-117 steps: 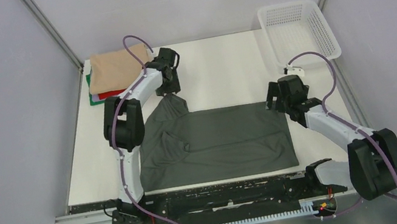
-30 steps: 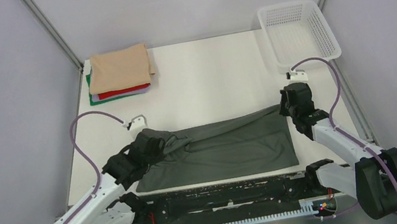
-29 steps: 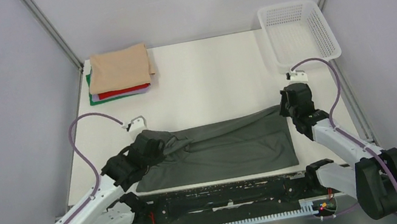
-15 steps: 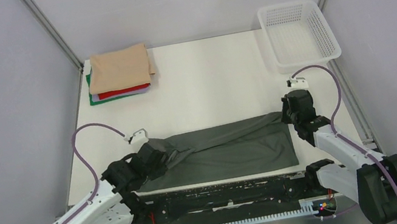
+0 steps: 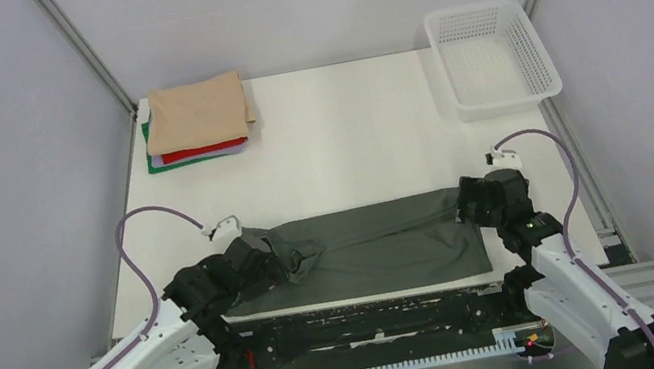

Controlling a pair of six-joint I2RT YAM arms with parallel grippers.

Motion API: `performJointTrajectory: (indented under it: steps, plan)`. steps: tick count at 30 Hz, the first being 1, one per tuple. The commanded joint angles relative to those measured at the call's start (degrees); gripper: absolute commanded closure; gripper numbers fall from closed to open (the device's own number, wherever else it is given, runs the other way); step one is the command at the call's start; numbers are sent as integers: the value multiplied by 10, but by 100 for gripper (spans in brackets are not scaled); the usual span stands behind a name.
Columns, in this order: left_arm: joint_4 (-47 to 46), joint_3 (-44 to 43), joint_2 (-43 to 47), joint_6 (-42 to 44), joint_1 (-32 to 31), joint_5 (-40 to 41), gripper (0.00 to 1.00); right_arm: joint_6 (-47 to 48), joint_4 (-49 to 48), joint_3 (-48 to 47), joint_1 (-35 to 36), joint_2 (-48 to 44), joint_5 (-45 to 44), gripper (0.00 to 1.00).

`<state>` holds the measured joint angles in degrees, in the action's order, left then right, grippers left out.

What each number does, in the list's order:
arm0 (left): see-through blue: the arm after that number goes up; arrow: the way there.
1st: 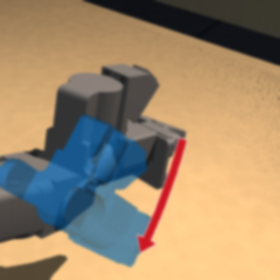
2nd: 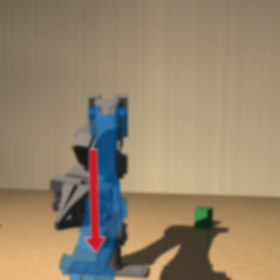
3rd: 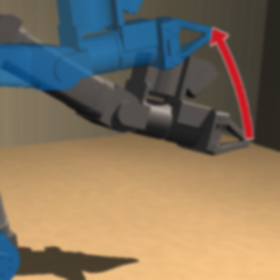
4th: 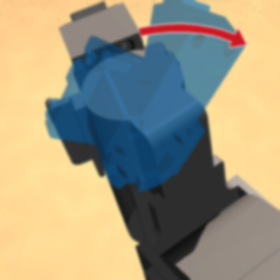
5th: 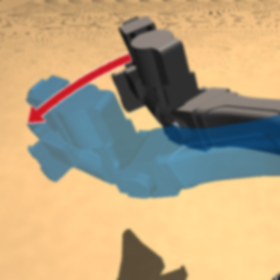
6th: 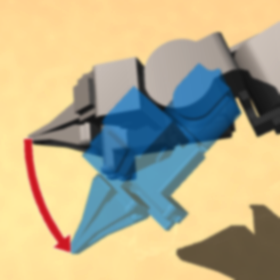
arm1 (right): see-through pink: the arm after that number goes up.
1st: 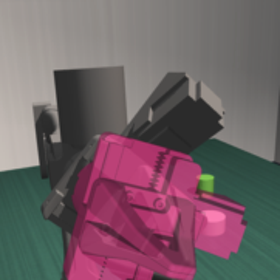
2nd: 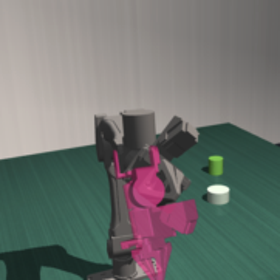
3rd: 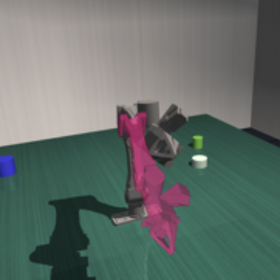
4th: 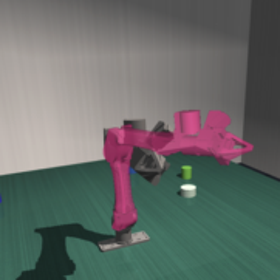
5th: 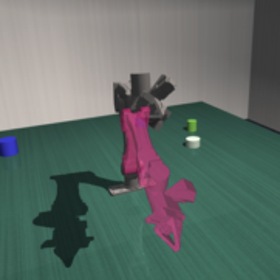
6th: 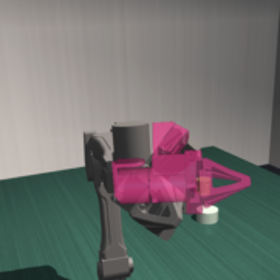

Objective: Fold and stack the t-shirts
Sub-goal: Fold the other side of the tshirt into a rectangle

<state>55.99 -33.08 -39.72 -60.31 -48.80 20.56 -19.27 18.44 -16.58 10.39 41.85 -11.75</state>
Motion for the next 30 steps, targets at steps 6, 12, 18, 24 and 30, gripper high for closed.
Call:
performJointTrajectory:
  steps: [6,12,18,24,30]
  plan:
    - [-103,-111,-39,100,-2,-21,0,36,-89,-72,2,-11,214,2]
    - [-64,-165,-87,135,-3,-10,0,39,-149,-86,1,56,323,2]
    - [-42,-101,-43,83,-2,-9,0,33,-180,-83,2,70,330,2]
    - [-214,-31,-47,86,-2,-60,0,15,-240,-70,2,91,385,2]
    - [-332,-32,-182,109,-2,-129,0,6,-258,-48,4,117,409,2]
